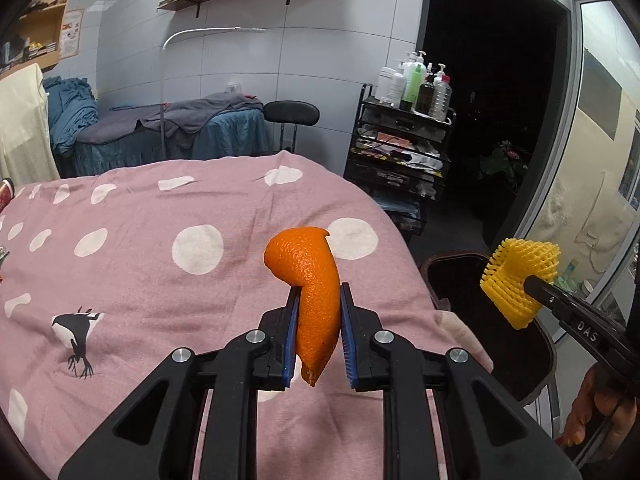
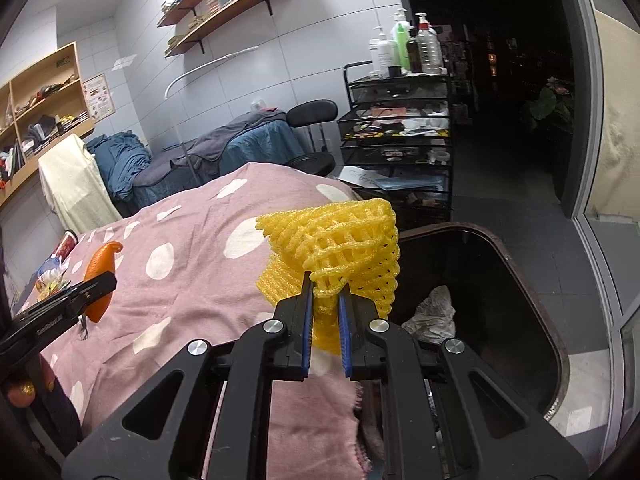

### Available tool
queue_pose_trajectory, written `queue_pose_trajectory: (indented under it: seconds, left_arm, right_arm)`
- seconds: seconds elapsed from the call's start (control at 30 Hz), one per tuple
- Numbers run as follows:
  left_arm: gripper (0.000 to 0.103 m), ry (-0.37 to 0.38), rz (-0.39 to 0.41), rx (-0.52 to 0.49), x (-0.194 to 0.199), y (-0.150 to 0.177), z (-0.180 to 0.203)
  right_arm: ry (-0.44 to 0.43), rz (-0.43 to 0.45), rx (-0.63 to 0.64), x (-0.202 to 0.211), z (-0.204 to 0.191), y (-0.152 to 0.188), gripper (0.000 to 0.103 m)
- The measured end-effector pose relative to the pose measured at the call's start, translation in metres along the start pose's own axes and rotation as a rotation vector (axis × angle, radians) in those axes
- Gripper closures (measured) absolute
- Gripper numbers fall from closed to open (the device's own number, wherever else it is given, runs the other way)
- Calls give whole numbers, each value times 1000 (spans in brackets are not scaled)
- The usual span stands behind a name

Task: Collect trash
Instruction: 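Drop the yellow foam net into the black bin with the right gripper while the left carries the peel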

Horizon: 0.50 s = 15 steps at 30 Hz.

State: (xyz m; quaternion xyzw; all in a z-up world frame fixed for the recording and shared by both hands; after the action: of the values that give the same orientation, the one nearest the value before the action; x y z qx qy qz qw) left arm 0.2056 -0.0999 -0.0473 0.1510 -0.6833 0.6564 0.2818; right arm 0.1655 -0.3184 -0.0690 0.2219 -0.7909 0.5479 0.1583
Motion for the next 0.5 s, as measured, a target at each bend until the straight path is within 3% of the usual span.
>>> queue_pose_trajectory:
  seconds: [0.3,0.5]
  left_arm:
    - [84,92,6,-46,7,5,48]
    - [84,137,-17,-80,3,11,71]
  right_arm:
    - [140,20,-56,10,59,1,91]
    - [282,-2,-36,2,100,3,91]
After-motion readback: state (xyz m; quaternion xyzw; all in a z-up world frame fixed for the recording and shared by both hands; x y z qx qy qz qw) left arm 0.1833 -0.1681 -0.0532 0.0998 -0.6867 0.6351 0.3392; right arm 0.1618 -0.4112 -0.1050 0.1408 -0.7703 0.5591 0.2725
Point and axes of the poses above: each gripper's, at about its wrist camera, not at the fingertips, and x roughly against the way its jaws point, z to its right, y to its underside, the point moved 9 cm from there along -x, roughly the way its jaws point, and after that the axes turned 10 degrees about -y, right-handed, at the moved point
